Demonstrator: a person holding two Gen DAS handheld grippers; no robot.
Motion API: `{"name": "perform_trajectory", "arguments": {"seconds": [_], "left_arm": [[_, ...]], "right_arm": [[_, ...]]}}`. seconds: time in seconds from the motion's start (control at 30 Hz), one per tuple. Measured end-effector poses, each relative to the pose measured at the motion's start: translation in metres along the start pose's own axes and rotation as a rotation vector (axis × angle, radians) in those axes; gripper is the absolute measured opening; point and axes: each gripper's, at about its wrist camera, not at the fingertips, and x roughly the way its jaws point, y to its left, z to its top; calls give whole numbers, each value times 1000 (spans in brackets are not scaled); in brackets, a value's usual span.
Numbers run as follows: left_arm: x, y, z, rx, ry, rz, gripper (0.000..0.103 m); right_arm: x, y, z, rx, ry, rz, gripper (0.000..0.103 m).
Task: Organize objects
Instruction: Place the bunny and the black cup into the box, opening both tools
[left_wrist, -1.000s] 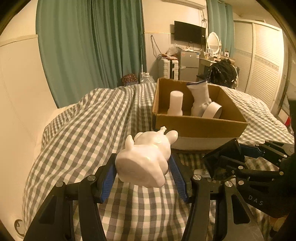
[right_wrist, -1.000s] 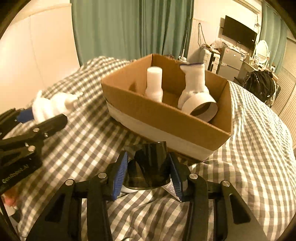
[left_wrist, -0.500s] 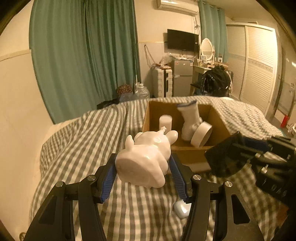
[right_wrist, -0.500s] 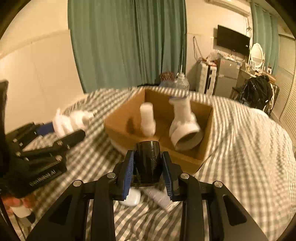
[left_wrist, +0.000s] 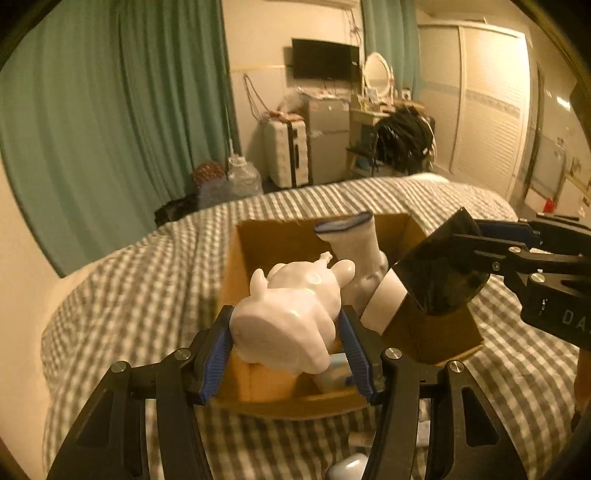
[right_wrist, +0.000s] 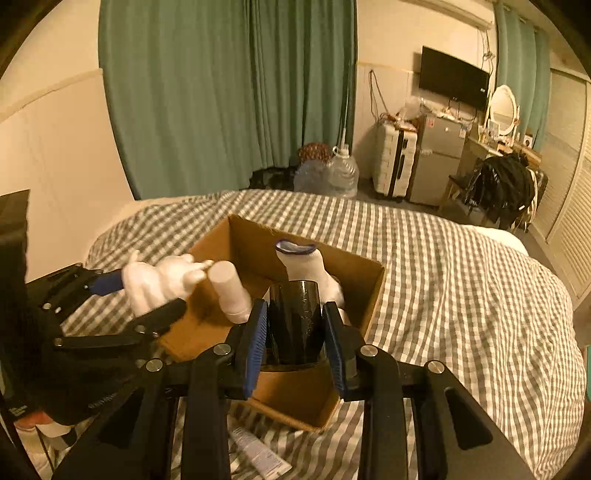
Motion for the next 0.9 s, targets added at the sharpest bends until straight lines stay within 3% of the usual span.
{"name": "perform_trajectory", "arguments": {"seconds": [0.27,0.37,0.4,0.43,0.47,0.5,0.7,0.9], "left_arm": [[37,-6,-4,8,39,-27,58],[38,-5,-2,7,43,-33,61],[38,-6,-2,4,44,-37,68],[36,-6,-3,0,44,-35,75],[34,-7,-4,-3,38,-22,88],[30,-8,-4,-4,28,-16,91],[4,-3,-9,-23,-18,11,94],[-33,21,-13,-146,-69,90,94]], "right_arm": [[29,-24,-7,100,75,107,31],[28,-31,-8,138,77,124,31],[28,-32,-8,143,75,128,31],[26,-33,-7,145,72,130,32],[23,-33,-7,145,66,125,40],[20,-33,-6,144,56,117,50],[-8,-27,-4,112,-23,95,53],[-37,-12,-9,36,-72,115,53]]}}
